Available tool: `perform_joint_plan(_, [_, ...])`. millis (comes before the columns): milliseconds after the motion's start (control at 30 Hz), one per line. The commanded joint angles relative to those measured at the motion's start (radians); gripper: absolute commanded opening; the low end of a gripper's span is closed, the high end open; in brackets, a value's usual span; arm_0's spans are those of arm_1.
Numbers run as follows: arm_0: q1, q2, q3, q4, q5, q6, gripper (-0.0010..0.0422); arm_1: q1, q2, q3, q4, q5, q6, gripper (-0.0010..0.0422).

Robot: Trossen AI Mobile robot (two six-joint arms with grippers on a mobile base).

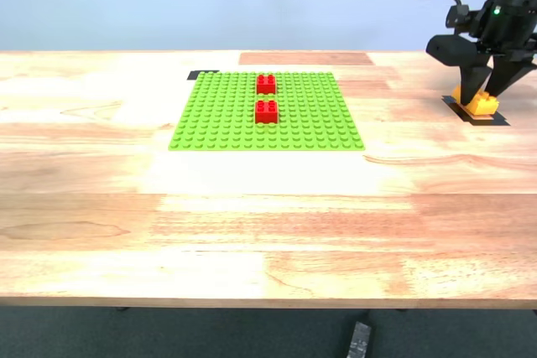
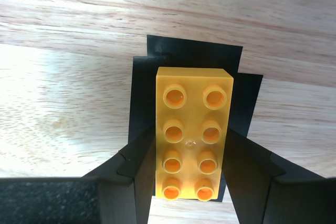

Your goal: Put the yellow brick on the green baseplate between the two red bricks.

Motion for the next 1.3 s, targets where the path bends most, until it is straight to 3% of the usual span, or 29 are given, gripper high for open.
perform_joint_plan(33, [0.000,-0.001,0.003,0.000,0.000,-0.001,0.0000,0.002,0.000,-0.016,0.018,-0.005,-0.011,0.0020])
perform_joint_plan(100, [0.000,-0.004,0.005,0.000,0.000,-0.001,0.0000,0.002,0.000,-0.024,0.023,-0.005,-0.013,-0.0005])
perform_joint_plan(533, [0.000,-0.006,-0.004,0.007,0.000,-0.003,0.0000,0.093,-0.150,0.025,0.022,-0.005,-0.143,0.0013])
perform_joint_plan(933, [0.000,-0.006,-0.003,0.008,0.000,-0.004,0.0000,0.308,-0.184,0.154,-0.030,-0.005,-0.424,0.0013])
perform_joint_plan(1133, [0.000,-0.006,-0.002,0.005,0.000,-0.004,0.0000,0.437,-0.184,0.193,0.007,-0.008,-0.625,0.0013])
perform_joint_plan(1300, [0.000,-0.006,-0.002,0.002,0.000,-0.004,0.0000,0.528,-0.163,0.217,0.037,-0.009,-0.717,0.0013])
